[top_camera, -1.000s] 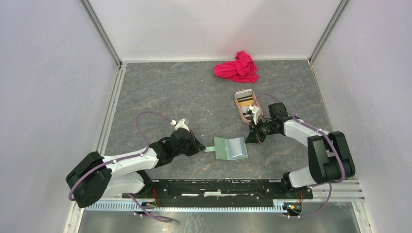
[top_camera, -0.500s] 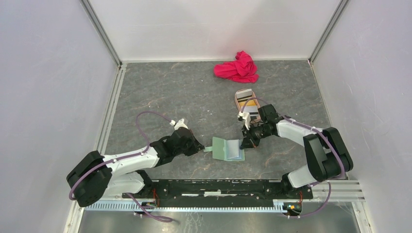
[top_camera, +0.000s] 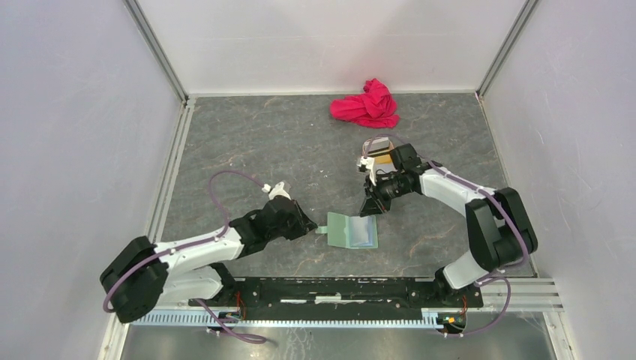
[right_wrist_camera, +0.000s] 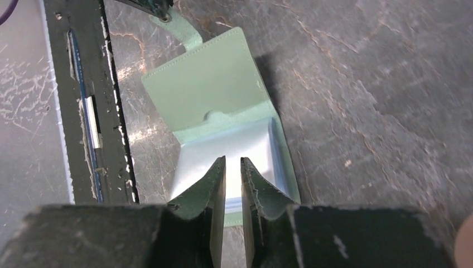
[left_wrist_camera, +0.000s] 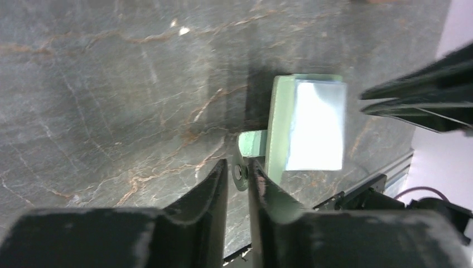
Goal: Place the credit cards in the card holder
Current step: Open the card holder at the center of the board.
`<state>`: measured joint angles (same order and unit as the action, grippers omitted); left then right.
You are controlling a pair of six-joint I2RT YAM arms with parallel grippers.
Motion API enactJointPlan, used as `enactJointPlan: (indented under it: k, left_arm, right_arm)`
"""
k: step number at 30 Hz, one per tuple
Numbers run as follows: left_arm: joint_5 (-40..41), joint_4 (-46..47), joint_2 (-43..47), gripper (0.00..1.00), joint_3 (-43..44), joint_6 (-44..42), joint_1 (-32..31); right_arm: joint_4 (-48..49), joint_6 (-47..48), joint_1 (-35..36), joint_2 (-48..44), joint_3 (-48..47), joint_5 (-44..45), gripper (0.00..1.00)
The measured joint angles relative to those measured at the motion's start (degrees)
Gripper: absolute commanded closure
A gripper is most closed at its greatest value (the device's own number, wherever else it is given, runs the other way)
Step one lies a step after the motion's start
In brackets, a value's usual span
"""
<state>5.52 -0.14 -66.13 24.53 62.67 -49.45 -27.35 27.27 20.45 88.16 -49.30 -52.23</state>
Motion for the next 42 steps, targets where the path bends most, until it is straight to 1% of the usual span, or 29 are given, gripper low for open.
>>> enactJointPlan:
  k: [3,7,11,14,17,19,22,23,25,27,29,31,32,37,39,42]
  left_arm:
    - [0.2,-0.2,4.3,0.56,0.0,-1.0,0.2]
    - [0.4,-0.2,11.1,0.52,0.0,-3.4,0.3]
    - [0.7,-1.8,17.5,0.50,0.0,-7.0,0.3]
    - [0.0,-2.8,21.5,0.48,0.3,-10.3,0.3]
    - [-3.2,-1.7,21.4,0.46,2.2,-12.7,0.2]
    - [-4.4,-0.7,18.2,0.43,5.0,-14.2,-1.1]
    - [-1.6,0.1,10.1,0.41,11.6,-17.2,-7.9]
    - [0.7,-0.3,5.9,0.39,15.0,-18.9,-12.1]
    - [4.9,-1.0,-1.1,0.30,20.5,-21.4,-18.0]
    - [8.4,-1.5,-8.8,0.25,26.0,-24.0,-22.3]
    - [11.0,-1.9,-15.9,0.21,30.6,-25.9,-24.7]
    - [12.9,-3.3,-21.7,0.18,34.0,-27.0,-25.5]
    - [14.3,-4.9,-24.8,0.14,35.9,-27.4,-25.5]
    - [19.7,-11.9,-33.6,0.07,41.4,-27.7,-25.5]
    - [21.6,-15.0,-36.2,0.06,43.2,-27.6,-25.6]
    - [23.1,-17.6,-39.1,0.09,44.9,-27.6,-25.6]
  right_arm:
    - [-1.5,0.4,1.9,2.5,-2.4,-0.3,0.76]
    - [-3.7,2.6,3.1,2.4,-5.1,-0.5,0.68]
    - [-2.1,4.1,2.4,-4.1,-2.8,-0.2,0.68]
    - [-1.6,5.6,0.9,-10.4,1.8,0.0,0.69]
    - [-1.4,5.6,-2.8,-11.3,3.7,-0.4,0.69]
    - [-1.3,5.6,-6.8,-11.2,4.8,-0.5,0.69]
    - [-1.3,5.6,-12.4,-11.1,5.1,0.3,0.70]
    - [-1.2,5.6,-13.7,-11.1,5.1,0.6,0.70]
    - [-1.3,5.6,-16.2,-11.0,5.1,0.6,0.70]
    - [-1.3,5.6,-17.6,-10.4,5.1,0.2,0.70]
    - [-1.4,5.6,-18.3,-8.8,5.1,-0.4,0.71]
    - [-1.7,5.6,-18.3,-7.1,5.1,-0.7,0.71]
    - [-1.9,5.5,-18.3,-6.4,5.1,-0.8,0.71]
    - [-2.1,4.9,-18.3,-4.5,5.1,-1.1,0.71]
    - [-2.1,4.7,-18.3,-4.1,5.1,-1.4,0.71]
    - [-2.1,4.3,-18.3,-3.8,5.1,-1.9,0.71]
